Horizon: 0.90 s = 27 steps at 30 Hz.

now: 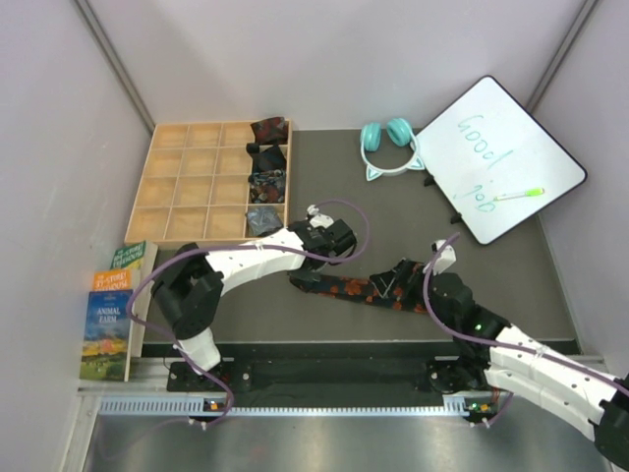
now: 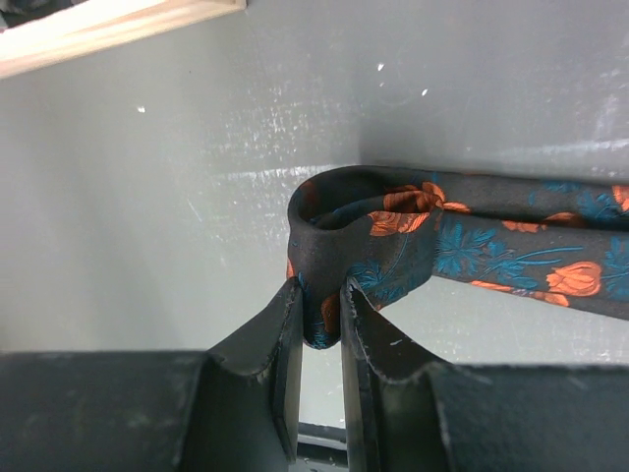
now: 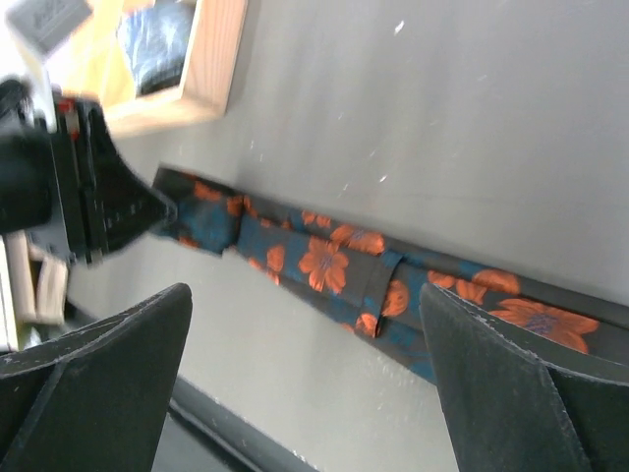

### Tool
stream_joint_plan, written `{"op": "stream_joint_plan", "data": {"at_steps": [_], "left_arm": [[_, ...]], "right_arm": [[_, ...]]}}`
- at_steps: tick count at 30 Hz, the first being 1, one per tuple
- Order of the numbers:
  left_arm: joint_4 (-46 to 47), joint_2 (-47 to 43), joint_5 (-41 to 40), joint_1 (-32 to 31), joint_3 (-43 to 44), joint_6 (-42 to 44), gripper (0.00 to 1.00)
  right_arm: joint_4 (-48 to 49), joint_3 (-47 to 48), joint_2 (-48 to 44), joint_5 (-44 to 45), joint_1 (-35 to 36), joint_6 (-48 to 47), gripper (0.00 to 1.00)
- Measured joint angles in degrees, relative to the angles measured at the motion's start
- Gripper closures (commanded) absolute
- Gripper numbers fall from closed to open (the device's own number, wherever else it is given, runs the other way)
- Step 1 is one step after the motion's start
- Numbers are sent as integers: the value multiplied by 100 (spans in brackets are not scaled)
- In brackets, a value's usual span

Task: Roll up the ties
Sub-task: Roll the tie at the center of the board.

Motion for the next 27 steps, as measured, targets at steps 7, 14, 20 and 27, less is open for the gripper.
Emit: {"op": "stream_joint_plan", "data": {"at_steps": [7,14,20,27], "left_arm": [[-269,393,-284,-256,385,-149,96],[-640,866,-568,-560,892,-356,96],[-916,1340,-748,-844,1368,-507,96],[-1019,1668,-748,-981,1628,-588,95]], "right_arm": [[-452,-485,-1257,903,-4,625,1],[-1043,-905,-3014,1572,-4,1054,1],[-1305,-905,-3639,1875,-4,1233,1],[-1491,-905,-3646,1985,-7,1281,1]]}}
